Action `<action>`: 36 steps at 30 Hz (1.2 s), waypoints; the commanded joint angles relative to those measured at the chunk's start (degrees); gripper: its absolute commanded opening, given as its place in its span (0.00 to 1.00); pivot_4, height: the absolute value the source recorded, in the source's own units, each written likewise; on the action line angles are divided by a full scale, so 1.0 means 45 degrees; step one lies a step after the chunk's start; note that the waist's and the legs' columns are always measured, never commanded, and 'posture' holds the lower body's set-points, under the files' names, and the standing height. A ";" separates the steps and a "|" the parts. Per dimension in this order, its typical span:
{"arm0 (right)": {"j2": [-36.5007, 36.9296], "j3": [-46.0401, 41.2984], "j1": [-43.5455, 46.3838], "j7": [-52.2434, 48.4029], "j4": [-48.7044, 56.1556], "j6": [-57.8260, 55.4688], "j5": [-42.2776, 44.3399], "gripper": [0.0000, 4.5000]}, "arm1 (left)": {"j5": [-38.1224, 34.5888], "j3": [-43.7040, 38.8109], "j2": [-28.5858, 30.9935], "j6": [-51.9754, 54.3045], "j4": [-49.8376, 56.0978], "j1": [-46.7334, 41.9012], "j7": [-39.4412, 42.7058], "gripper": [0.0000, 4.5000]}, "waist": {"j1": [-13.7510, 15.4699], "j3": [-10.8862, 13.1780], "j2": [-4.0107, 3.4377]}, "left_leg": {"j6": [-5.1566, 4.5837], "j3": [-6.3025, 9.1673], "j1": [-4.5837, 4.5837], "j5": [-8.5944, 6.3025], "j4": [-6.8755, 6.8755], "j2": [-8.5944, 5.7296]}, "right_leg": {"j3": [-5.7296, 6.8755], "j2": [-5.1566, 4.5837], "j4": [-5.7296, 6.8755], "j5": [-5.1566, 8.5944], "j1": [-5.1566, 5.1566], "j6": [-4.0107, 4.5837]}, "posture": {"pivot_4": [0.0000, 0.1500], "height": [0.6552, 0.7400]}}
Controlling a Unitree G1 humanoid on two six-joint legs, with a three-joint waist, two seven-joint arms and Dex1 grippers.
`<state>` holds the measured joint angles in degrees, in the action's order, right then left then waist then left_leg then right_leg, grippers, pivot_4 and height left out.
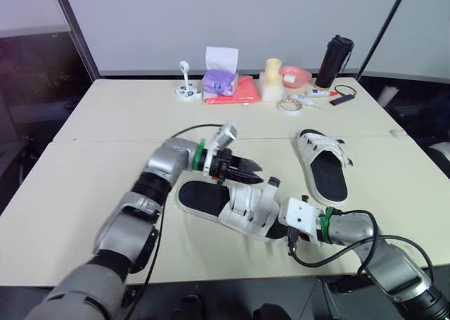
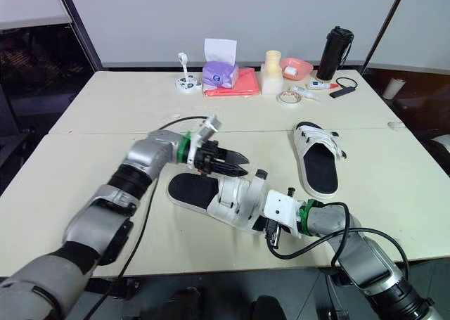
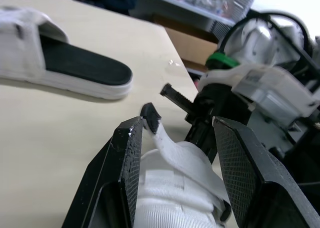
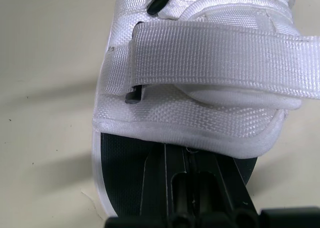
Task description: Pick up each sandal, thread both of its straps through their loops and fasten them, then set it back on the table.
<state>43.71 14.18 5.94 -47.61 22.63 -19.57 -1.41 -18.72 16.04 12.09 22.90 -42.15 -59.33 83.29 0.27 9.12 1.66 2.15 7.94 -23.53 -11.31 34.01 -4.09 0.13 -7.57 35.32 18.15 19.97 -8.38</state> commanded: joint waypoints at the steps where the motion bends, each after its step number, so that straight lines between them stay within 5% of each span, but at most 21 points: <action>1: 0.0151 0.0605 -0.0589 0.0092 -0.1542 -0.0836 -0.0721 0.00 | 0.0403 -0.0177 -0.0550 -0.0547 -0.0353 -0.0548 -0.0263 0.51 | 0.0009 0.0004 0.0007 | 0.0000 0.0000 0.0000 0.0000 0.0001 0.0000 | 0.0001 0.0000 0.0000 0.0000 -0.0001 -0.0001 | 1.00 1.00; 22: 0.0180 0.0458 -0.0908 0.0318 -0.1339 -0.0968 -0.0626 0.00 | 0.1285 -0.1371 -0.1786 -0.1508 -0.1776 -0.1065 -0.1962 0.51 | 0.0063 0.0015 0.0023 | 0.0001 0.0008 0.0006 0.0000 0.0025 -0.0004 | 0.0004 0.0000 0.0002 -0.0022 -0.0020 -0.0042 | 1.00 1.00; 36: 0.0186 0.0460 -0.0982 0.0360 -0.1306 -0.0992 -0.0637 0.00 | 0.1904 -0.0670 -0.2090 -0.0313 -0.1593 -0.0849 -0.1175 0.51 | 0.0064 0.0014 0.0022 | 0.0001 0.0000 0.0008 0.0001 0.0030 -0.0009 | 0.0007 0.0003 0.0006 -0.0028 -0.0028 -0.0054 | 1.00 1.00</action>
<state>43.73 13.81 4.83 -46.14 22.96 -19.57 -1.40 -10.58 12.67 3.21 21.07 -51.43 -62.82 77.42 0.56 9.18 1.76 2.15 7.94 -23.50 -11.30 34.14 -4.14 0.17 -7.56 35.34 18.02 19.84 -8.62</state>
